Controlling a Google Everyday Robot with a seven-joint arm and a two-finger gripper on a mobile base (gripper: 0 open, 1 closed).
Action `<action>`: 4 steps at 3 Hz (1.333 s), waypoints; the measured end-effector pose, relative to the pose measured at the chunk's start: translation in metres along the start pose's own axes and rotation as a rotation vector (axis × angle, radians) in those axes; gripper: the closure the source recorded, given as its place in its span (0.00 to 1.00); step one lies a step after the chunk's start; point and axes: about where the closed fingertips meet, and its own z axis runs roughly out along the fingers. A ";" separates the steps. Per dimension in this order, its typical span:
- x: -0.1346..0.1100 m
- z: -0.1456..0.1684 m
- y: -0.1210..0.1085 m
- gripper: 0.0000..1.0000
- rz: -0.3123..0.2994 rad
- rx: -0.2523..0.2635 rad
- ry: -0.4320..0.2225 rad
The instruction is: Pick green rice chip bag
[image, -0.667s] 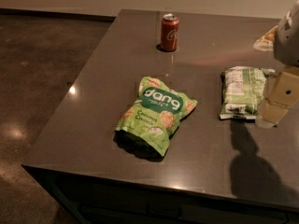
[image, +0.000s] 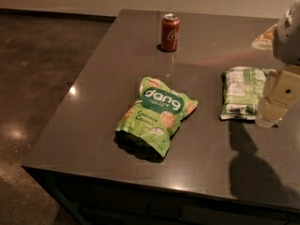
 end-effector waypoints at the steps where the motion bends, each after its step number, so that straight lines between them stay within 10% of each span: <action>1: -0.027 0.013 0.006 0.00 -0.097 -0.022 -0.041; 4: -0.135 0.099 0.037 0.00 -0.509 -0.137 -0.053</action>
Offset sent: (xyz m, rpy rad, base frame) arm 0.0196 0.1238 -0.0559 -0.0025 0.0353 0.4333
